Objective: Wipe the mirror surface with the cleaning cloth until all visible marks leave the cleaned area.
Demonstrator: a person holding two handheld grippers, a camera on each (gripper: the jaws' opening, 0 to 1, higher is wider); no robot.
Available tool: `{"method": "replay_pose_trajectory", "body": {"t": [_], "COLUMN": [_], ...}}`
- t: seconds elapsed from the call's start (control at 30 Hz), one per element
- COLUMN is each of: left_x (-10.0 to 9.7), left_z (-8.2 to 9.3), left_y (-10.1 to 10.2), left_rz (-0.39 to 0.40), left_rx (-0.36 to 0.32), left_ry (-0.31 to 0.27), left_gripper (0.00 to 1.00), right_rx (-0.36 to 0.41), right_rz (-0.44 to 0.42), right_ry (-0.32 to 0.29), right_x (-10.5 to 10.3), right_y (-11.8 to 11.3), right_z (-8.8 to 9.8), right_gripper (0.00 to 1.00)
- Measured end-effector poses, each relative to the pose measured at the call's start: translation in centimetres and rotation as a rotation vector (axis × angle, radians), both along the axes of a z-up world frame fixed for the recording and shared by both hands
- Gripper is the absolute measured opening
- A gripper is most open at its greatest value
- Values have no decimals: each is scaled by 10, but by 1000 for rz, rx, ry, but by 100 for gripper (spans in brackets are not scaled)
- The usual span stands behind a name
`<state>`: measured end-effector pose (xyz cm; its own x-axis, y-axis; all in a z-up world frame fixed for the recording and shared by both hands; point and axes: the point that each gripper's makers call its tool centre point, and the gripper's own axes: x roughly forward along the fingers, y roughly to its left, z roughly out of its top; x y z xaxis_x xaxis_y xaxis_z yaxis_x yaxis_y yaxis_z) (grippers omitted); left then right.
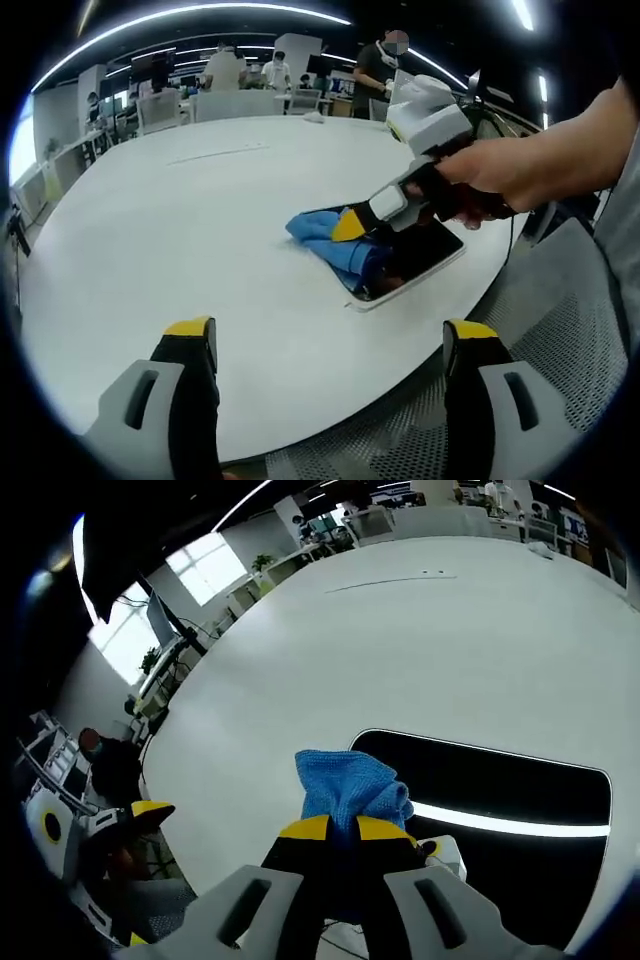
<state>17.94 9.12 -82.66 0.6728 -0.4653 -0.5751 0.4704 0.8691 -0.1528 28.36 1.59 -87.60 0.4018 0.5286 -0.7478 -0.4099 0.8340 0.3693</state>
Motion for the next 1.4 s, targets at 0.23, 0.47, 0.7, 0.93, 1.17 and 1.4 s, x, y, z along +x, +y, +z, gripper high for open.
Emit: {"method": "replay_pose_trajectory", "body": {"t": [0.23, 0.47, 0.7, 0.93, 1.17, 1.4], "left_x": [0, 0, 0, 1, 1, 0], "left_z": [0, 0, -1, -2, -1, -1], "left_y": [1, 1, 2, 3, 3, 2], "left_rz": [2, 2, 7, 11, 17, 15], "left_rx": [0, 7, 6, 4, 3, -8], "left_ry": [-3, -2, 0, -1, -1, 3], "left_gripper": [94, 94, 94, 94, 94, 96], "right_rx": [-8, -9, -10, -11, -9, -5], "right_rz": [0, -16, -23, -43, -64, -86], "right_ry": [-12, -8, -9, -10, -9, -4], "right_x": [1, 5, 6, 6, 4, 3], "right_y": [-5, -16, -24, -39, -55, -76], "right_z": [1, -3, -6, -6, -4, -4], "right_gripper": [3, 3, 3, 3, 3, 3]}}
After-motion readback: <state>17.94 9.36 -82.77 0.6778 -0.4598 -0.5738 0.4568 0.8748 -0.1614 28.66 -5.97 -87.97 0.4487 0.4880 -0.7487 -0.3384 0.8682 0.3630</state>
